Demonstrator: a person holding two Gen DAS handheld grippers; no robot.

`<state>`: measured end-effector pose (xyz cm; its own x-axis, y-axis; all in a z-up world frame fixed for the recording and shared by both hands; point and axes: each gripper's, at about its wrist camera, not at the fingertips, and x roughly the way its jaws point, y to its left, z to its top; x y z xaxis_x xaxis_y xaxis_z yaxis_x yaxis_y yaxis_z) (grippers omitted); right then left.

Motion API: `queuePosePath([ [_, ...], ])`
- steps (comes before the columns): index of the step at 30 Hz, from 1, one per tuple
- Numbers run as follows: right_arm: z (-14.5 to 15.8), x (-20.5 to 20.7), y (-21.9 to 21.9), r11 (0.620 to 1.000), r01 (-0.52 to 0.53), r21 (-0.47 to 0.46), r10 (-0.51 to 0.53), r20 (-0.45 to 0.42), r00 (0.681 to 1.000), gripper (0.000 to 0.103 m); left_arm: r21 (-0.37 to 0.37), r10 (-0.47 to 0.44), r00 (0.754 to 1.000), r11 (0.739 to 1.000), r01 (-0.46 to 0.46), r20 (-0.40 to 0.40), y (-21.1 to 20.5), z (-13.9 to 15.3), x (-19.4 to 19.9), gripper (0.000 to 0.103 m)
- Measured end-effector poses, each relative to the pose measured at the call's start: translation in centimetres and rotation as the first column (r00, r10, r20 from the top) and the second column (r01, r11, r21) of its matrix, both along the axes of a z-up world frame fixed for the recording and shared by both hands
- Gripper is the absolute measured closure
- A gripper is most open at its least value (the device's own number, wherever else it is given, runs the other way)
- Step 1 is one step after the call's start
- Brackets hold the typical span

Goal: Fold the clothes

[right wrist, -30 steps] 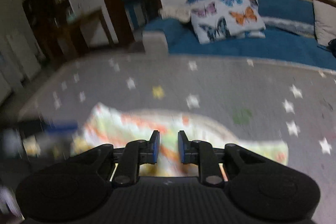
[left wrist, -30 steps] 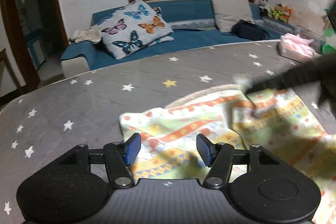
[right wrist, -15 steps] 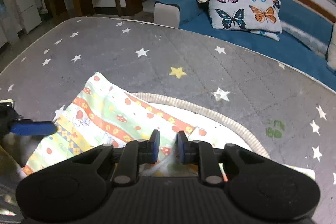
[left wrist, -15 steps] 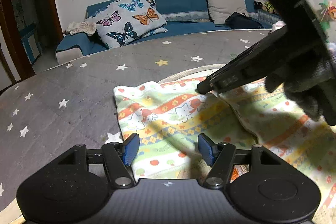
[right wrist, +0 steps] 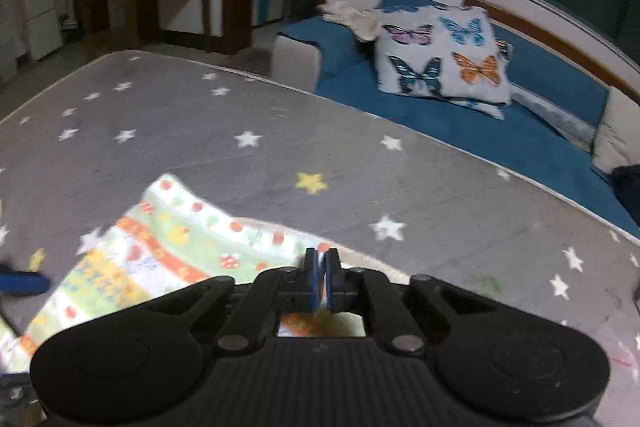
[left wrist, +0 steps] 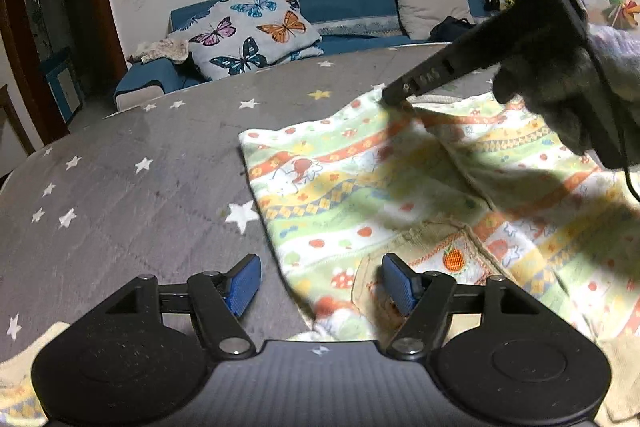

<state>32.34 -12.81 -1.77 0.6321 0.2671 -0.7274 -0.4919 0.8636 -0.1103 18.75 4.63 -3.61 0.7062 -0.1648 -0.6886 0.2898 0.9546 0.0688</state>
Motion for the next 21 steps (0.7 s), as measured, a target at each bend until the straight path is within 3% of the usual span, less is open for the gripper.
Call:
queuePosePath([
  [4,-1.6,0.9,0.3,0.997,0.019,-0.075,-0.020,-0.008,1.000,0.102,0.009,0.001,1.000,1.000,-0.001,0.007,0.3,0.0,-0.3,0.032],
  [9,0.5,-0.5,-0.4,1.000,-0.013,-0.002,0.013,-0.038,0.999,0.094,0.026,0.007,1.000,1.000,-0.007,0.007,0.6,0.1,-0.5,0.032],
  [14,2.3,-5.0,-0.4,0.991,-0.135,0.020,0.136,-0.109,0.985,0.087,0.087,0.034,0.999,0.996,-0.036,0.028,1.3,0.2,-1.0,0.029],
  [21,0.9,-12.3,-0.2,0.969,-0.246,-0.011,0.239,-0.192,0.952,0.081,0.048,0.134,0.989,0.989,-0.137,0.057,3.9,2.1,-3.3,0.029],
])
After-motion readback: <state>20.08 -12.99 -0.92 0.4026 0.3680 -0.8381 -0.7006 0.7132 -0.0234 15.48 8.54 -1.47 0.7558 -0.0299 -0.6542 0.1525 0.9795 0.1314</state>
